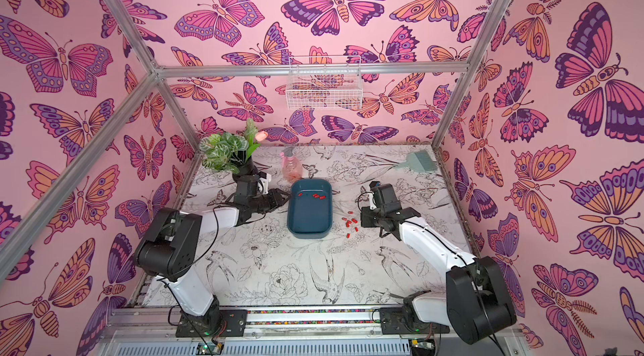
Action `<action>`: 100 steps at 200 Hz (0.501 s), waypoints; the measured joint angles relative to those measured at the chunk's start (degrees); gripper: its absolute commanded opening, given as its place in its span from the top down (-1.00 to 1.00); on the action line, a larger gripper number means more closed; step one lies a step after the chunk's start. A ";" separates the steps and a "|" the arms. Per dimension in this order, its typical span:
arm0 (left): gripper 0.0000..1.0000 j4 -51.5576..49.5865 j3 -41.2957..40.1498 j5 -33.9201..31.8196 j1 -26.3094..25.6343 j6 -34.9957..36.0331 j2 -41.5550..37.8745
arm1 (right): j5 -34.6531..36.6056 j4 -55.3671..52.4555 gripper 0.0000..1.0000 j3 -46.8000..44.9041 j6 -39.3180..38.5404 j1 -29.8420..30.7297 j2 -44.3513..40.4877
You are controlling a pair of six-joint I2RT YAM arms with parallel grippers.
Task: Take the screw protection sleeves out of the storage box
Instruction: Place the screw protection sleeve at the center of the board.
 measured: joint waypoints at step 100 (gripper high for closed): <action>0.12 0.00 0.00 0.04 0.00 0.00 0.00 | -4.81 0.33 1.00 -0.42 0.02 -2.19 6.88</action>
